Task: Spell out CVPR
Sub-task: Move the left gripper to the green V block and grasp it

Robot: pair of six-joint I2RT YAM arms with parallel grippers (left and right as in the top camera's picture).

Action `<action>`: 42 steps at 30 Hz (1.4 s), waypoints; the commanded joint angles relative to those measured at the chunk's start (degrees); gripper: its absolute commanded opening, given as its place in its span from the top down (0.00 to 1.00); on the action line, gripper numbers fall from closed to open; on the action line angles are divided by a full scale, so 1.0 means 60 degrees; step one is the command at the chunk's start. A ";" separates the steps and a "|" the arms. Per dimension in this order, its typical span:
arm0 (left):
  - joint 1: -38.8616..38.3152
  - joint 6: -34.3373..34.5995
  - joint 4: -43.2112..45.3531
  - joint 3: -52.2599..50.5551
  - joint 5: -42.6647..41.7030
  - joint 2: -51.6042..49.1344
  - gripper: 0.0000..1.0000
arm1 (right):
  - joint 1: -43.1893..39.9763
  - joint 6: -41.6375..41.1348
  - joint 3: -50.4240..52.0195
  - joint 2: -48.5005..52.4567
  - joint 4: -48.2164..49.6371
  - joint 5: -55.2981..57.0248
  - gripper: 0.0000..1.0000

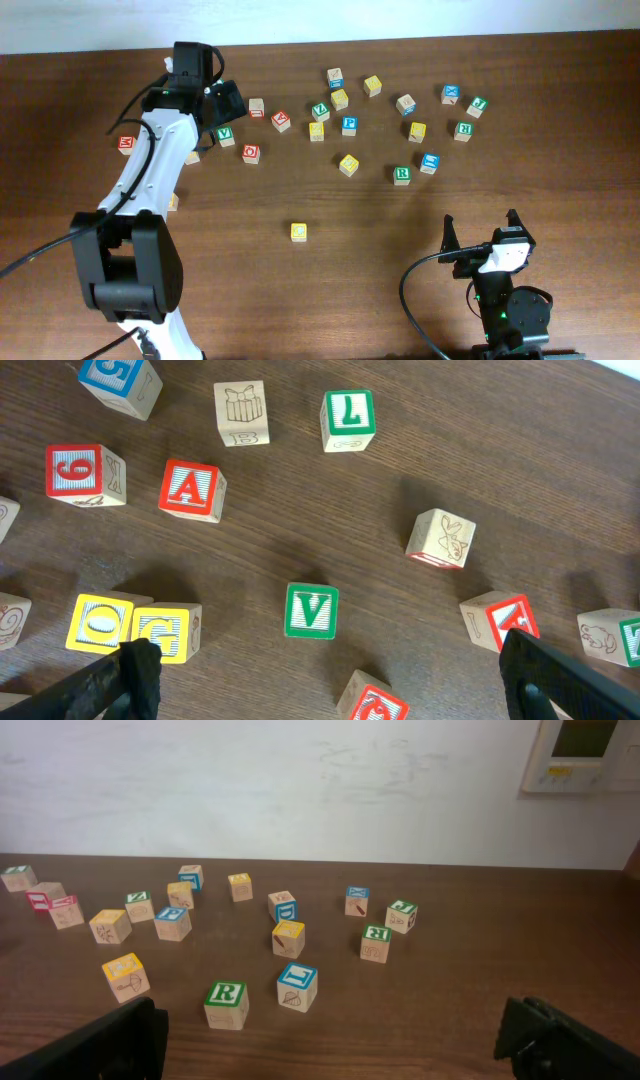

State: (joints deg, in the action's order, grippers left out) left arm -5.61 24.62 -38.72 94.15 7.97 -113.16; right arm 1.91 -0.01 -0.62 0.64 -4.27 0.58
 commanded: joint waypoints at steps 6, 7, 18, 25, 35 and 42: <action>-0.0295 -0.0280 0.0306 -0.0062 -0.0040 -0.0849 0.01 | 0.0044 -0.0036 0.0051 -0.0055 -0.0069 0.0018 0.02; -0.0382 -0.0346 0.0317 -0.0062 0.0000 -0.1100 0.01 | 0.0044 -0.0036 0.0051 -0.0055 -0.0069 0.0018 0.02; 0.0007 -0.0339 0.0834 -0.0062 0.0637 -0.2244 0.16 | 0.0044 -0.0036 0.0051 -0.0055 -0.0069 0.0018 0.02; 0.0022 -0.0914 0.0849 -0.0062 0.0219 -0.2248 0.13 | 0.0044 -0.0036 0.0051 -0.0055 -0.0069 0.0018 0.02; 0.0004 -0.1596 0.0809 -0.0066 0.0062 -0.2248 0.10 | 0.0044 -0.0036 0.0051 -0.0055 -0.0069 0.0018 0.02; 0.0007 -0.1592 0.0954 -0.0364 0.0062 -0.2251 0.38 | 0.0044 -0.0036 0.0051 -0.0055 -0.0069 0.0015 0.02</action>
State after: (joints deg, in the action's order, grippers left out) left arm -5.54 15.40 -33.28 93.30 8.78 -126.21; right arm 1.91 -0.05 -0.62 0.64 -4.27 0.58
